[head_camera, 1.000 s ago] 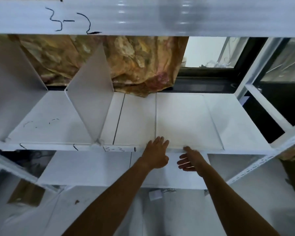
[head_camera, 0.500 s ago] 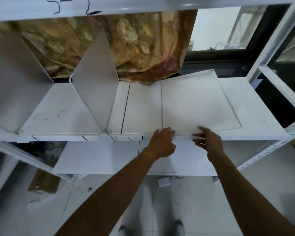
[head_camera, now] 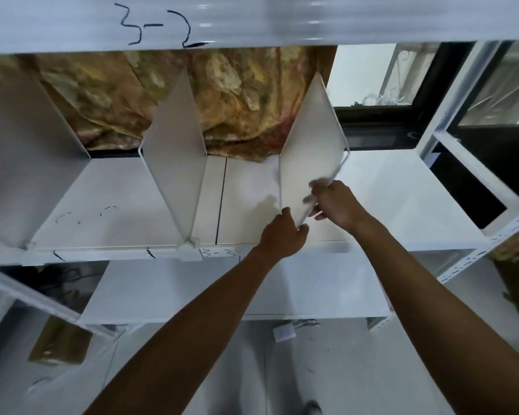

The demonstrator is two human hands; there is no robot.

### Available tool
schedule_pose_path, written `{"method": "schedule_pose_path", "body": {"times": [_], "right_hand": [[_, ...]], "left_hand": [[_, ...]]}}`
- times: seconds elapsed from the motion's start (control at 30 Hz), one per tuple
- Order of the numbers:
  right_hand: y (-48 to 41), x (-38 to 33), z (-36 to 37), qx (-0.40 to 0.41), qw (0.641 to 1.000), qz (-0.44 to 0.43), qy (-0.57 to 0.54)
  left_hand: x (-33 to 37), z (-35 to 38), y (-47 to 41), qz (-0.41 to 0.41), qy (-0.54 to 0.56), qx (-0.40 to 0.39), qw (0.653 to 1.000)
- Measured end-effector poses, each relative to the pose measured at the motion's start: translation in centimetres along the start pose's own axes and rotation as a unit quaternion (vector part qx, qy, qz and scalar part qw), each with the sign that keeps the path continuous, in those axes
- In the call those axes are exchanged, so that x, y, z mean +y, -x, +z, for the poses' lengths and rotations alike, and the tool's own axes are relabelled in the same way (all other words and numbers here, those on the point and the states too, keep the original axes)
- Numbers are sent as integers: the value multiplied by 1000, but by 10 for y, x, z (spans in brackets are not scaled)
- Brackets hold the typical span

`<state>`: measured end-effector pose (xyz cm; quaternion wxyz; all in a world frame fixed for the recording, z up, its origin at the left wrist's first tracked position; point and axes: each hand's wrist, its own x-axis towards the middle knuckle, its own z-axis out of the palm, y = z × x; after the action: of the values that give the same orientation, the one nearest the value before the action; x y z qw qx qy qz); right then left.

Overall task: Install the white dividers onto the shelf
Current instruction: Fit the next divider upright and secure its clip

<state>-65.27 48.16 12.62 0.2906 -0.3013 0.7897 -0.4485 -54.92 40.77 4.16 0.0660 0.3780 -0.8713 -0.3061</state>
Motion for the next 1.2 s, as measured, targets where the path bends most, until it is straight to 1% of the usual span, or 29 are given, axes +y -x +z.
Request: {"method": "schedule_pose_path", "body": {"times": [0.1, 0.3, 0.47, 0.6, 0.7, 0.77, 0.87, 0.9, 1.03, 1.2], "right_hand": [[4, -29, 12, -15, 998, -42, 42], [15, -65, 26, -43, 990, -74, 108], [18, -87, 32, -42, 991, -85, 90], [20, -97, 31, -57, 992, -71, 82], [23, -102, 32, -72, 994, -62, 62], [27, -107, 33, -63, 994, -65, 55], [28, -117, 31, -20, 998, -56, 36], [29, -120, 30, -18, 998, -51, 36], [32, -127, 28, -46, 997, -40, 37], [29, -123, 29, -52, 996, -49, 60]], "left_hand": [[3, -15, 0, 7, -4, -8, 1000], [-2, -46, 3, -4, -11, -51, 999], [-9, -69, 3, -17, -1, -50, 999], [-6, -77, 7, -28, 54, -58, 996], [-3, -78, 10, -31, 39, -59, 997], [-2, -78, 11, -34, 30, -61, 997], [-2, -78, 13, -38, 22, -67, 997], [-3, -77, 13, -40, 19, -68, 997], [-2, -75, 13, -54, 47, -61, 996], [6, -77, 16, -51, 62, -33, 996]]}}
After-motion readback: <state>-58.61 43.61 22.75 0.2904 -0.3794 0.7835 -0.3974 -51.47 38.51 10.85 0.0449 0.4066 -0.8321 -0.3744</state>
